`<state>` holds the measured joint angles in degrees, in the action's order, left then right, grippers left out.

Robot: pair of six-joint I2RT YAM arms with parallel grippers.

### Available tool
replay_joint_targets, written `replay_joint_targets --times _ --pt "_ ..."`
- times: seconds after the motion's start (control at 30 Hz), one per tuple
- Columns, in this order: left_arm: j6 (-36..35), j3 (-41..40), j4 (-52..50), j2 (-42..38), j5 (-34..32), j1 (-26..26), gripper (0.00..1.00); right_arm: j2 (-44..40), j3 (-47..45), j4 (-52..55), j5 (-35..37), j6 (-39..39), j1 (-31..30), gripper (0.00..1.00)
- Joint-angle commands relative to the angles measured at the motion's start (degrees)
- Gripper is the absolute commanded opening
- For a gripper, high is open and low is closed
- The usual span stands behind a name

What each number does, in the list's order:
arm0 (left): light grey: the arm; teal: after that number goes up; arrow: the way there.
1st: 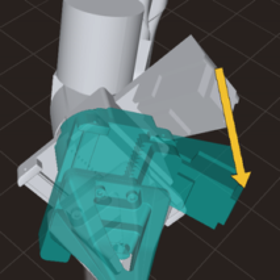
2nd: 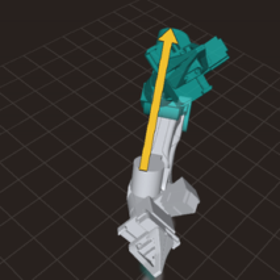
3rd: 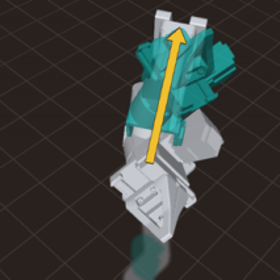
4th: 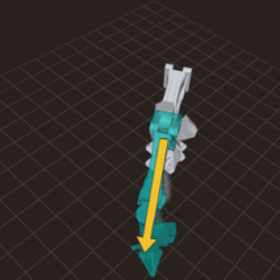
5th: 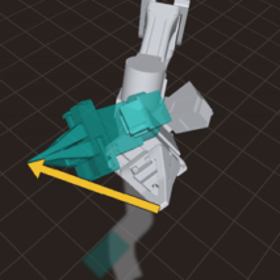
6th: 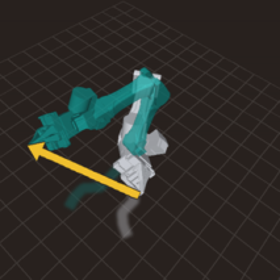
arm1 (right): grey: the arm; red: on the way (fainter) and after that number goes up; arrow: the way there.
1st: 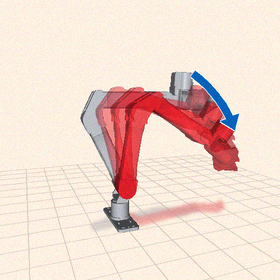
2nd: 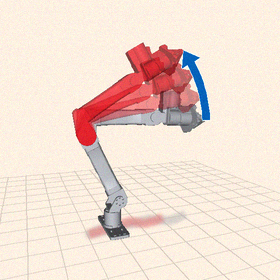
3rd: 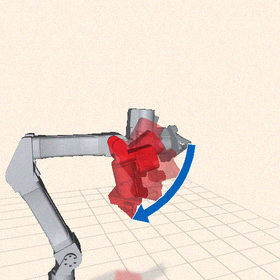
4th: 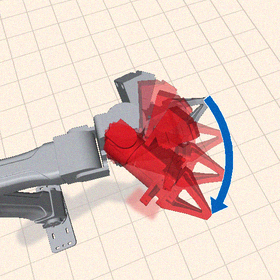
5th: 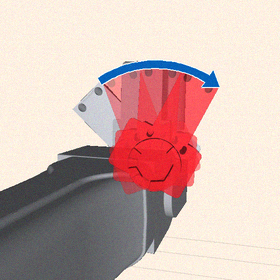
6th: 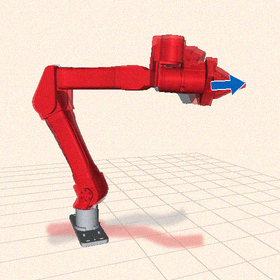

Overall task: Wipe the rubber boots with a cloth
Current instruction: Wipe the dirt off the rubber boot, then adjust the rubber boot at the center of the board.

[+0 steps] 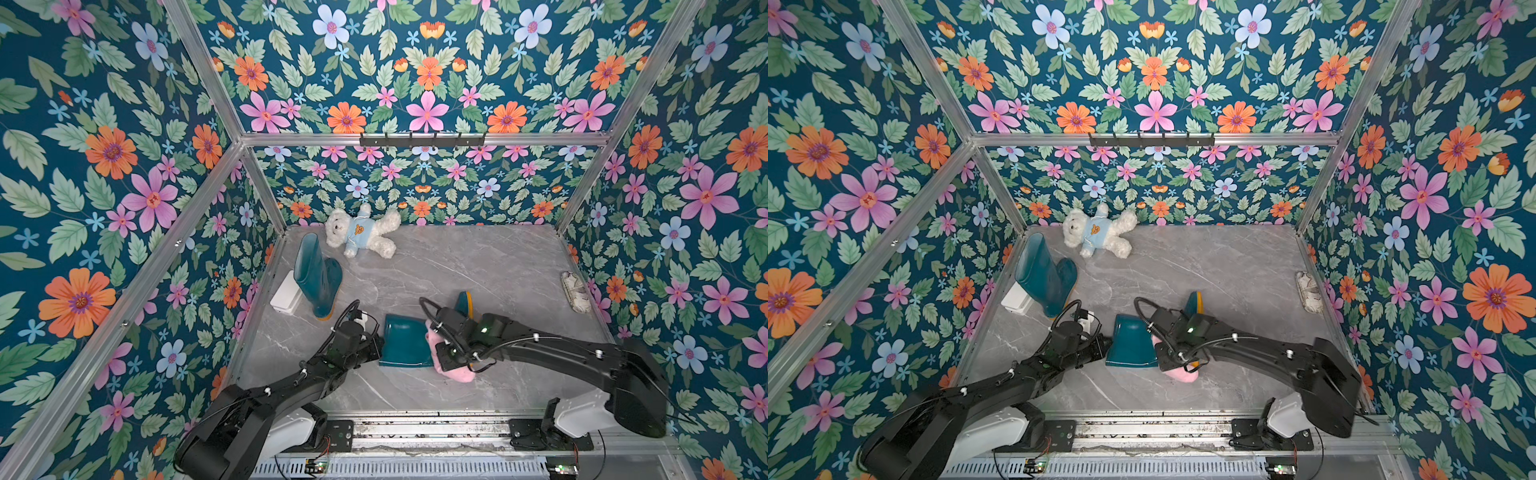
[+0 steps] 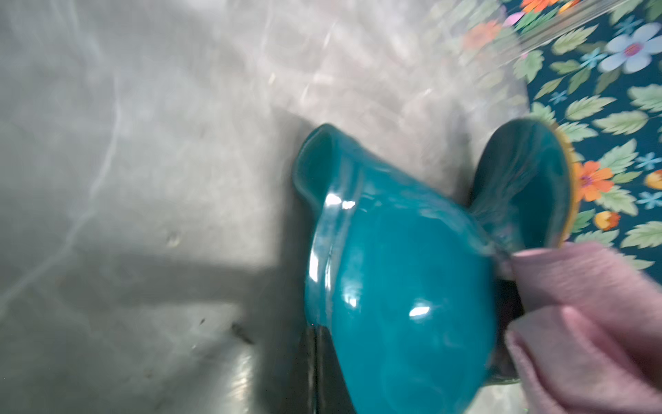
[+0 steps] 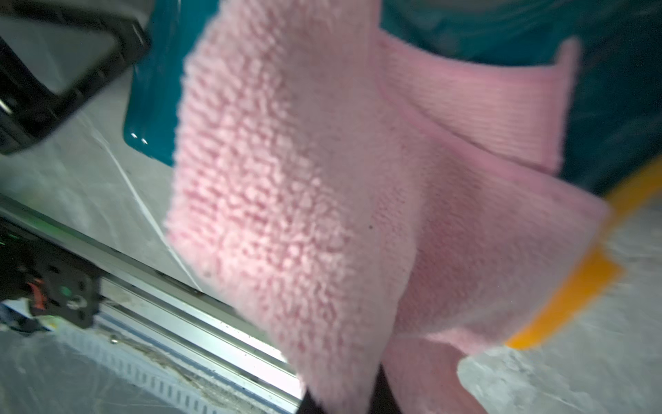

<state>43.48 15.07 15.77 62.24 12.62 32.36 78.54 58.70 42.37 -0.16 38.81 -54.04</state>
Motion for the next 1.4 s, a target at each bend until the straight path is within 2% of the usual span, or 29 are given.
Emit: replay_joint_targets --times 0.0,0.13,0.23,0.5,0.6,0.7,0.77,0.87,1.03,1.17,1.37 --pt "-2.5 5.4 -9.7 -4.3 -1.6 0.0 0.00 -9.2 -1.1 5.3 5.1 0.6 7.6 0.00" --pt "-4.9 13.1 -20.4 -8.2 -2.8 0.0 0.00 -21.1 -2.9 6.3 3.5 -2.8 21.2 0.00" --pt "-5.9 17.7 -26.0 -10.5 -2.4 0.0 0.00 -24.3 -2.4 8.2 1.8 -5.5 27.5 0.00" --pt "-9.1 35.1 -35.8 -14.7 -2.0 0.1 0.00 -25.4 -2.2 8.9 1.0 -8.3 32.8 0.00" --pt "-10.4 42.0 -37.7 -11.6 -0.2 0.0 0.00 -26.3 -3.1 8.5 0.2 -8.6 34.9 0.00" --pt "-9.3 43.4 -34.9 -7.7 3.5 1.5 0.00 -27.4 -4.4 8.0 -0.4 -8.8 36.6 0.00" --pt "-7.8 41.2 -29.9 -4.5 2.6 5.9 0.00 -27.9 -5.4 7.9 -1.2 -8.8 37.5 0.00" --pt "-5.4 38.5 -22.8 2.9 -1.8 16.4 0.00 -28.1 -6.8 7.6 -1.2 -8.8 38.0 0.00" --pt "-0.1 37.8 -9.6 15.6 -3.5 28.6 0.00 -28.9 -8.0 7.6 -1.0 -8.9 38.7 0.00" --pt "2.3 40.0 -4.5 20.5 -5.3 33.4 0.00 -29.5 -7.9 8.2 -1.2 -9.6 40.1 0.00" --pt "3.9 44.8 -3.7 28.5 -6.1 37.7 0.00 -30.7 -7.3 8.6 -3.3 -11.1 45.2 0.00"
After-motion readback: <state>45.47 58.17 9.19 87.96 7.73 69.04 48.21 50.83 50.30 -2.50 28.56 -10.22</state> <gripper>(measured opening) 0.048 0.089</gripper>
